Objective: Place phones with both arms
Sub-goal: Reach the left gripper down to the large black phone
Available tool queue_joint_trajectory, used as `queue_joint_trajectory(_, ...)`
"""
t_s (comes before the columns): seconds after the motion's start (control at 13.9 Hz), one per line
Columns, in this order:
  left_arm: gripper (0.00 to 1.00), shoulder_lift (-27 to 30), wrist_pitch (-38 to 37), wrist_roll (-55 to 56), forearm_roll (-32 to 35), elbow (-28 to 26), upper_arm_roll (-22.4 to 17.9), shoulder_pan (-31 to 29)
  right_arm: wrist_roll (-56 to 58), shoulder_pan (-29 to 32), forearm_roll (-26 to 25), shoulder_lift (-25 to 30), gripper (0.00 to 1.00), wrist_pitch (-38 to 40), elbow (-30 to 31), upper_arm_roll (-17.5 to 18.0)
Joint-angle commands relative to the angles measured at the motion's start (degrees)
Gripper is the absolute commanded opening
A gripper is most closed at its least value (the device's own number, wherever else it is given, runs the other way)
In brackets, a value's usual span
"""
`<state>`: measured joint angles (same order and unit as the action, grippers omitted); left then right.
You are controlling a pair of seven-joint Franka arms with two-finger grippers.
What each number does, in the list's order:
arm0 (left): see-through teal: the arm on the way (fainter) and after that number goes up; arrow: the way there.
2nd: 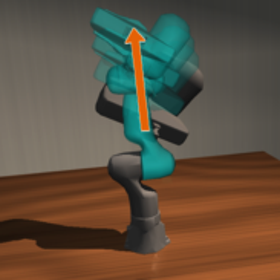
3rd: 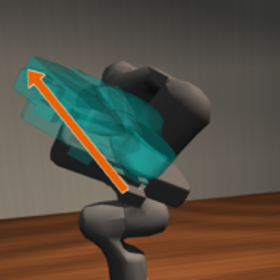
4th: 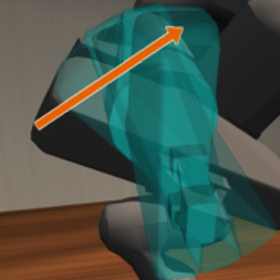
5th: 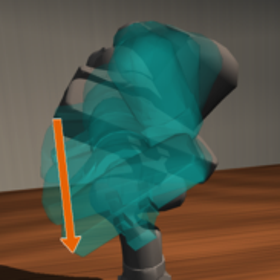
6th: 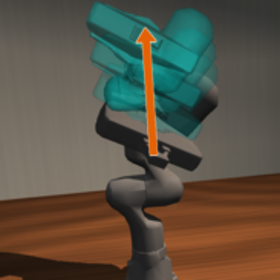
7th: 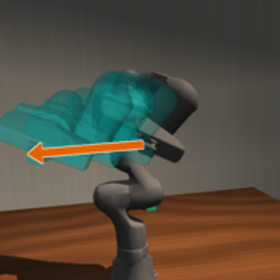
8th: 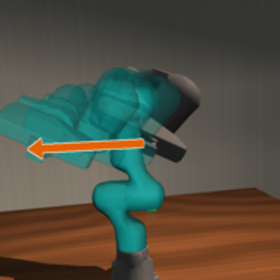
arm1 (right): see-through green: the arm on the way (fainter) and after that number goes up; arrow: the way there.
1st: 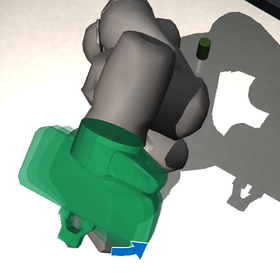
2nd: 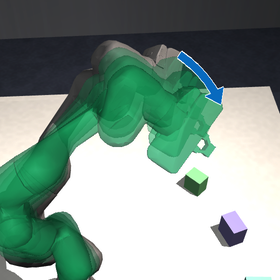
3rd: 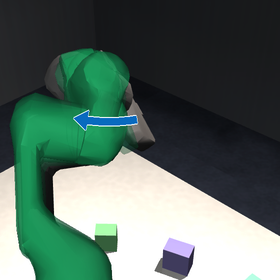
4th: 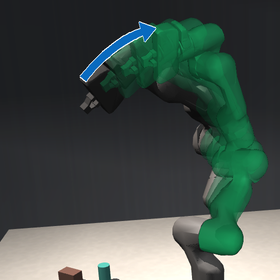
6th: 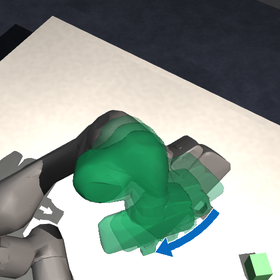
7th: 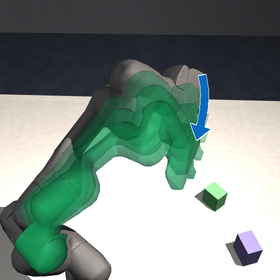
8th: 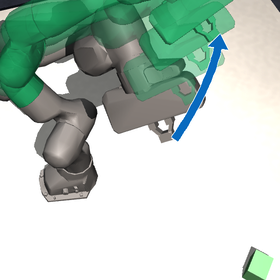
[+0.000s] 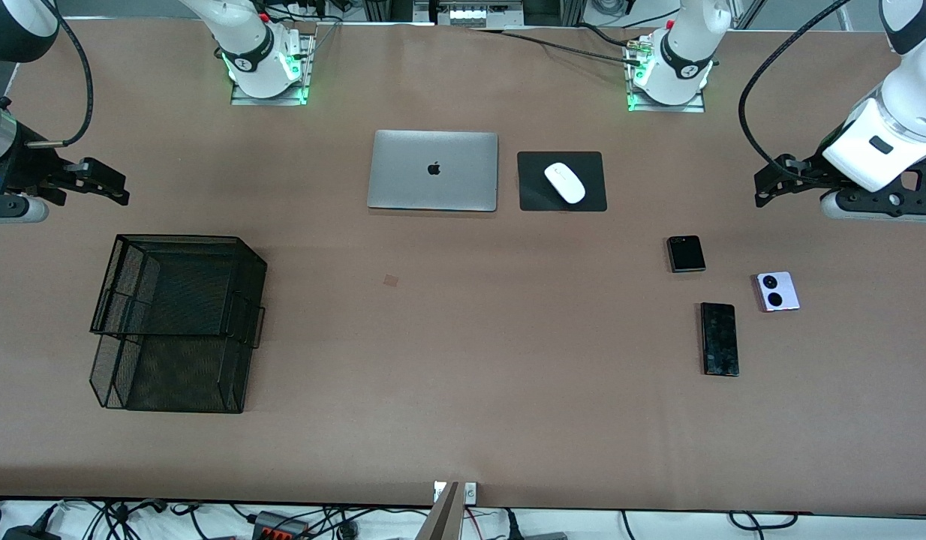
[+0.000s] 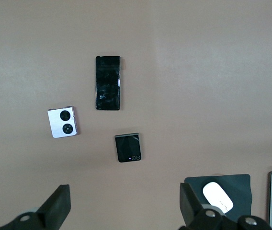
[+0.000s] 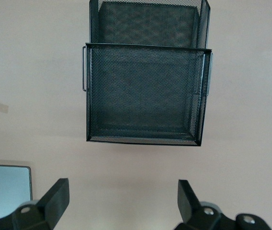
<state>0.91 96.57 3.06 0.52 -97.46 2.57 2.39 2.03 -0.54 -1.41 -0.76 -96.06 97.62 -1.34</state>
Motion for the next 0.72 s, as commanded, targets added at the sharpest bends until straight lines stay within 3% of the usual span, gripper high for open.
queue_joint_trajectory(0.0, 1.0, -1.25, -1.21, -0.87, -0.34, 2.27, -0.2, 0.33, -0.53, 0.72, 0.09, 0.68, 1.0, 0.09, 0.73, 0.46)
queue_joint_trajectory(0.43, 1.0, -2.49, -4.89, -0.43, 0.1, 4.3, -0.11, 0.6, -0.53, 0.72, 0.09, 0.76, 1.0, 0.0, 0.55, 0.46)
queue_joint_trajectory(0.65, 1.0, -5.9, -8.23, -0.43, 0.09, 4.47, -0.11, 0.6, -0.53, 0.46, 0.0, 0.59, 1.0, 0.43, 0.29, 0.55)
